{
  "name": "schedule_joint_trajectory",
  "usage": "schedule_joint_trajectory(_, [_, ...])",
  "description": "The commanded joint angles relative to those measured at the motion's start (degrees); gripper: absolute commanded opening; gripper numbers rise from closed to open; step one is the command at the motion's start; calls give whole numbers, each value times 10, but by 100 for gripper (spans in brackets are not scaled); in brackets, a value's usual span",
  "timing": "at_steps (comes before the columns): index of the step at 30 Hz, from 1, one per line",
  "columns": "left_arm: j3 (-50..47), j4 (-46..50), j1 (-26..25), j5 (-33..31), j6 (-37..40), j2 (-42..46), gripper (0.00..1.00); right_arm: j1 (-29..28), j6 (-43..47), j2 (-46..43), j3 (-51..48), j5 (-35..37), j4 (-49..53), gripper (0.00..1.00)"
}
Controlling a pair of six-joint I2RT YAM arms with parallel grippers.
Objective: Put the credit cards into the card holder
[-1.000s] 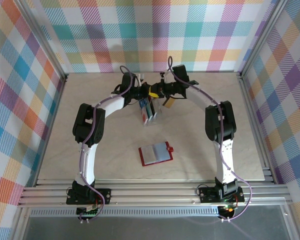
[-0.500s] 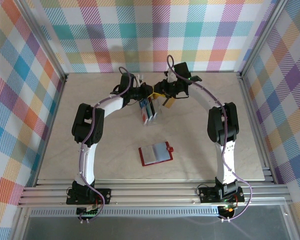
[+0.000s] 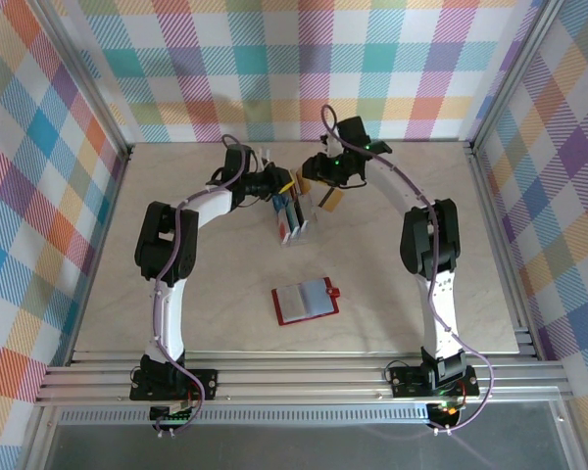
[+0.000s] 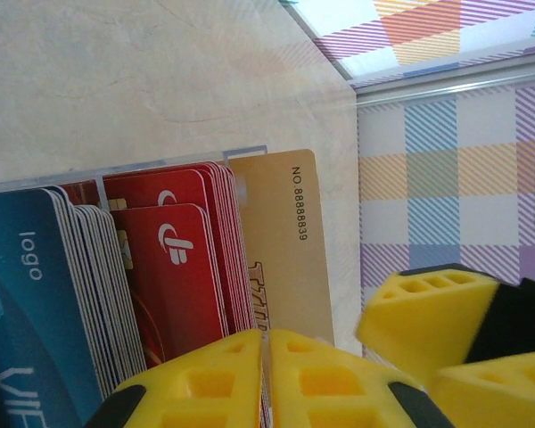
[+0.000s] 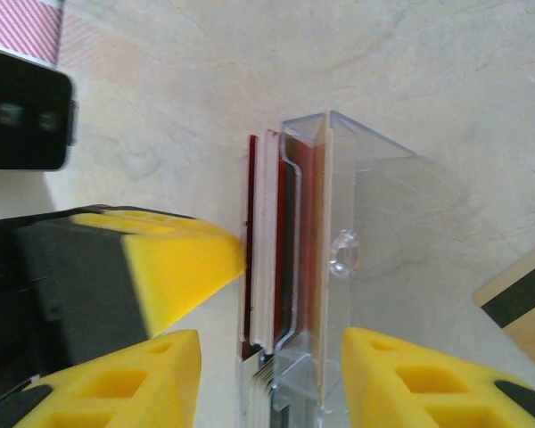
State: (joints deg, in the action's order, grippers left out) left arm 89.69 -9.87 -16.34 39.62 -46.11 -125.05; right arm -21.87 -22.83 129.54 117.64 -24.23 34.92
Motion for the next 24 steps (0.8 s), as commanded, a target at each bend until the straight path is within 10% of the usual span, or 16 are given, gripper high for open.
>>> schedule_joint_trajectory(1, [-7, -12, 5, 15, -12, 23, 11, -10, 28, 17, 24, 28, 38, 45])
schedule_joint_trajectory(24, [29, 18, -20, 20, 0, 11, 12, -23, 36, -11, 21, 55, 56, 2])
